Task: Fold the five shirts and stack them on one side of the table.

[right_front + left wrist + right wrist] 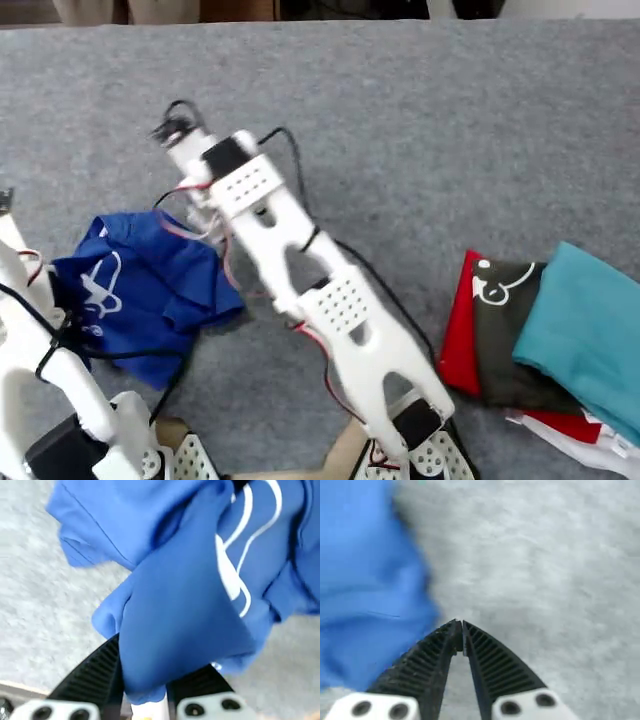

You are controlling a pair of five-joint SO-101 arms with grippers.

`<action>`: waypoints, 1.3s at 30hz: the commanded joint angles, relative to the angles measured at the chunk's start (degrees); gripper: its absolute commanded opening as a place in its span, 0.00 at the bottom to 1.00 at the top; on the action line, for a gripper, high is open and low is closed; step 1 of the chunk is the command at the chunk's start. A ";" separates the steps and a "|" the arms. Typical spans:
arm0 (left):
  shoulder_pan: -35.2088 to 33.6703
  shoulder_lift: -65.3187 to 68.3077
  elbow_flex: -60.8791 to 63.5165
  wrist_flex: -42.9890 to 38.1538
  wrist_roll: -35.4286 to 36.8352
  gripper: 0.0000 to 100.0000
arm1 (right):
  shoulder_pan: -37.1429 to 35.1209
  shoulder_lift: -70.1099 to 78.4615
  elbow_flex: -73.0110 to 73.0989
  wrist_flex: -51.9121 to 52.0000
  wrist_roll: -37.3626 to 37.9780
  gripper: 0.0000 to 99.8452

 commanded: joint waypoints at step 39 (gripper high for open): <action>1.58 -1.71 4.92 -3.69 6.24 0.02 | -5.85 -3.30 0.48 0.97 -8.53 0.00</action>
